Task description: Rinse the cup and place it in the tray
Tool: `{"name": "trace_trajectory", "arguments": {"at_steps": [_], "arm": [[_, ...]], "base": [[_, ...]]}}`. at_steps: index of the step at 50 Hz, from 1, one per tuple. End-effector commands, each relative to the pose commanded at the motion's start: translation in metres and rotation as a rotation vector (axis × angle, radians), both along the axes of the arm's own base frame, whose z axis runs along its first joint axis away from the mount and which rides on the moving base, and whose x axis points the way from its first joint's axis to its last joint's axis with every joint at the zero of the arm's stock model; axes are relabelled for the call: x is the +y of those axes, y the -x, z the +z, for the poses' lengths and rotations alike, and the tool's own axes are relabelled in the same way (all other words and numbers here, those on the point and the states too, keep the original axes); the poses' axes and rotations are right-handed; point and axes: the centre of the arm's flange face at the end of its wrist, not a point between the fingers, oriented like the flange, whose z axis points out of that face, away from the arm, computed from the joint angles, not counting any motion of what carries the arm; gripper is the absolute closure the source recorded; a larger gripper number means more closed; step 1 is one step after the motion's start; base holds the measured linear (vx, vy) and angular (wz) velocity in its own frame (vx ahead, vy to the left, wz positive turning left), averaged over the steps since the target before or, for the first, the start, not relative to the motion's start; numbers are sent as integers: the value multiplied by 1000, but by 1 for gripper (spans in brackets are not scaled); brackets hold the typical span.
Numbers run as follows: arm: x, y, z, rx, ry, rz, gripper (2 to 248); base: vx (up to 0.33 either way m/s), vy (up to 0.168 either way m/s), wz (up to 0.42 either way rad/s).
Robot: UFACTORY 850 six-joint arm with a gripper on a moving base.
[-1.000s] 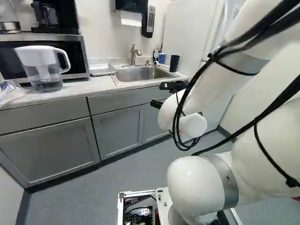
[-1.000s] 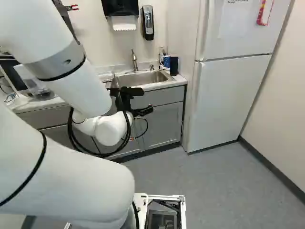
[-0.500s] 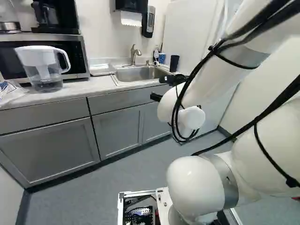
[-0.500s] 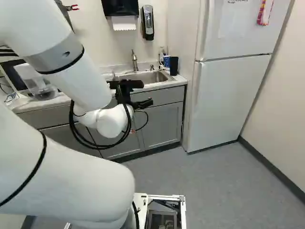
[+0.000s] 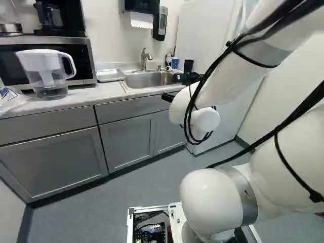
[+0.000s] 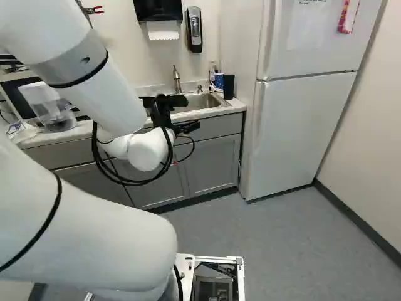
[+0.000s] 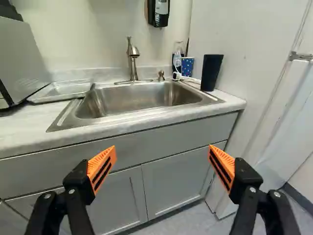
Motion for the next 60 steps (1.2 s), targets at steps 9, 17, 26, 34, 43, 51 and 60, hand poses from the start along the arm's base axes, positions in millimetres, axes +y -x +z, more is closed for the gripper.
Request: {"name": "trace_trajectory", "arguments": {"at_steps": [9, 17, 26, 34, 43, 51, 60], "arm": [[1, -7, 9, -21, 0, 3, 3], [2, -13, 18, -40, -1, 5, 3], [3, -20, 27, -61, -1, 8, 3], [4, -24, 35, -78, -1, 11, 3], [5, -29, 44, -93, -2, 14, 3], [6, -33, 52, -102, -2, 16, 3], [7, -38, 60, -112, -2, 19, 3]], "base": [[0, 0, 0], [0, 0, 0], [0, 0, 0], [0, 0, 0], [0, 0, 0], [0, 0, 0], [0, 0, 0]]}}
